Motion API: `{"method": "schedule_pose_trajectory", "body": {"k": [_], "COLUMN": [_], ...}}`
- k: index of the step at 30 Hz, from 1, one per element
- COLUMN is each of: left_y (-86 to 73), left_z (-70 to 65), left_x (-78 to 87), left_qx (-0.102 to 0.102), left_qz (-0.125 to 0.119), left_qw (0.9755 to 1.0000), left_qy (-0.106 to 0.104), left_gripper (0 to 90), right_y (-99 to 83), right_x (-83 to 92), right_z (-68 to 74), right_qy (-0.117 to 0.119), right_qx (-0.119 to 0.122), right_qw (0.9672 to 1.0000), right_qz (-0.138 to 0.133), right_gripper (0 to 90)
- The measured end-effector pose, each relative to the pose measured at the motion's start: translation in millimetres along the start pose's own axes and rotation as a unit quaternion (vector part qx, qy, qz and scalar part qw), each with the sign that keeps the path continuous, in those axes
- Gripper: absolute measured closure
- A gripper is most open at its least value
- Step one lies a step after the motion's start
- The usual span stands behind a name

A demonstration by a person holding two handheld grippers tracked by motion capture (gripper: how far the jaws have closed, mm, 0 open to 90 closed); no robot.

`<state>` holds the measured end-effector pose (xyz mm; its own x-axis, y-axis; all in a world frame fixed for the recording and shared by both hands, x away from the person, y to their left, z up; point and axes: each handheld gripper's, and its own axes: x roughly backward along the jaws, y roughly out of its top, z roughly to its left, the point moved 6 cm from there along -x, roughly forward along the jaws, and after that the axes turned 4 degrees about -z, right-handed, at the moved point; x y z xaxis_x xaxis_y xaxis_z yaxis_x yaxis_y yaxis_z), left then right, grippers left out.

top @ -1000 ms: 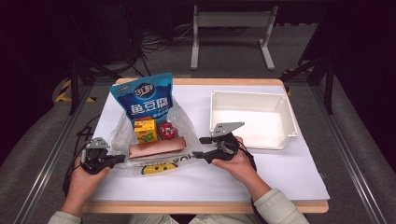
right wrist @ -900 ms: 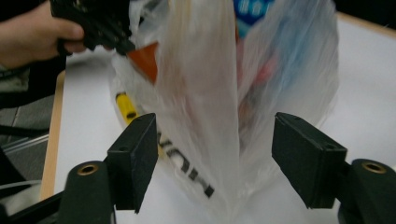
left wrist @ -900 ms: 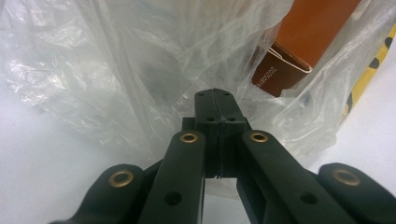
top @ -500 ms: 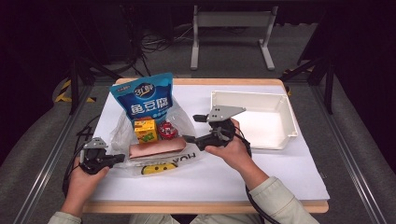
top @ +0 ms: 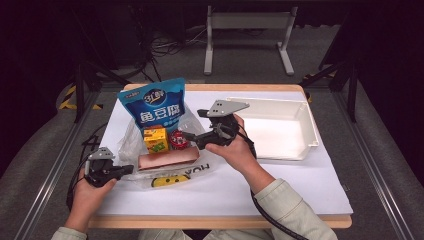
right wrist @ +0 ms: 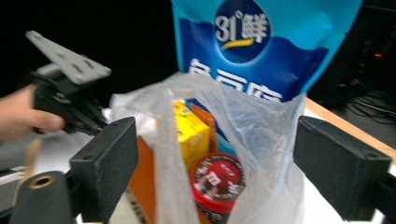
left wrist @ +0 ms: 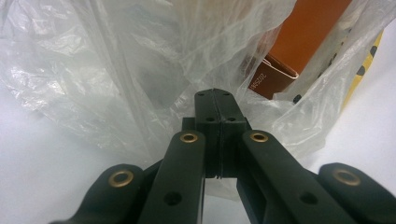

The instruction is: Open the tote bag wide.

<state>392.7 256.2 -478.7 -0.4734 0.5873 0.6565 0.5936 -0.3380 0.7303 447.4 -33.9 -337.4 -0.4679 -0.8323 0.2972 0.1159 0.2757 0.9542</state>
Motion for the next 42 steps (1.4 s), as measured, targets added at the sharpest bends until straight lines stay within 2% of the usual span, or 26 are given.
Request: {"method": "schedule_pose_trajectory", "body": {"k": [4,5,7,8,9,10,11,13,14,20,23,27,30,37,42], "left_y": [-0.4,-0.3,-0.3,-0.3,-0.3,-0.3,-0.3,-0.3,-0.3,-0.3,-0.5,-0.6,-0.7,-1.4,-1.6], "left_z": [-0.8,-0.9,-0.9,-0.9,-0.5,-0.4,-0.5,-0.4,-0.3,-0.3,-0.6,-0.5,-0.3,-0.4,-0.3], "left_x": [-1.1,-0.9,-0.5,-0.5,-0.2,-0.1,0.0,-0.1,-0.5,-0.2,-1.5,-1.8,-1.9,-2.3,-2.3], "left_qx": [-0.002,-0.002,-0.001,-0.001,-0.001,-0.001,-0.001,-0.001,-0.001,-0.001,0.001,0.001,0.001,0.003,0.004], "left_qz": [0.003,0.003,0.003,0.003,0.003,0.003,0.003,0.004,0.003,0.004,0.006,0.007,0.007,0.009,0.01], "left_qw": [1.0,1.0,1.0,1.0,1.0,1.0,1.0,1.0,1.0,1.0,1.0,1.0,1.0,0.9999,0.9999], "left_qy": [-0.002,-0.002,-0.001,-0.001,-0.003,-0.003,-0.003,-0.002,0.0,0.0,-0.002,-0.002,-0.001,-0.004,-0.005], "left_gripper": [89.7,89.7,89.7,89.7,89.7,89.7,89.7,89.7,89.7,89.8,89.7,89.7,89.7,89.8,89.8], "right_y": [-5.9,-7.8,-10.6,-10.6,-11.9,-14.9,-16.4,-22.9,-25.6,-67.0,-90.1,-112.2,-124.9,-148.8,-156.8], "right_x": [-5.2,-5.8,-5.2,-5.2,-5.0,-4.2,-3.3,-0.9,-0.5,-3.6,-4.7,-3.3,-1.0,6.9,14.1], "right_z": [-0.2,-0.5,-2.2,-2.2,-3.1,-4.6,-5.6,-8.2,-8.6,-10.4,-12.5,-15.9,-17.5,-15.0,-14.9], "right_qy": [0.003,0.005,-0.006,-0.006,-0.009,-0.02,-0.027,-0.033,-0.034,-0.031,-0.03,-0.032,-0.033,-0.029,-0.028], "right_qx": [0.011,0.013,0.023,0.023,0.029,0.036,0.039,0.036,0.034,0.022,0.006,-0.011,-0.023,-0.034,-0.038], "right_qw": [0.9999,0.9998,0.9995,0.9995,0.9992,0.9986,0.9982,0.9978,0.9977,0.994,0.9915,0.9884,0.9858,0.979,0.9769], "right_qz": [0.013,0.017,0.021,0.021,0.025,0.035,0.037,0.045,0.049,0.102,0.126,0.148,0.163,0.199,0.208], "right_gripper": [23.6,29.0,46.8,46.8,55.3,67.6,73.8,83.6,85.3,88.0,88.1,88.2,88.2,88.2,88.1]}}
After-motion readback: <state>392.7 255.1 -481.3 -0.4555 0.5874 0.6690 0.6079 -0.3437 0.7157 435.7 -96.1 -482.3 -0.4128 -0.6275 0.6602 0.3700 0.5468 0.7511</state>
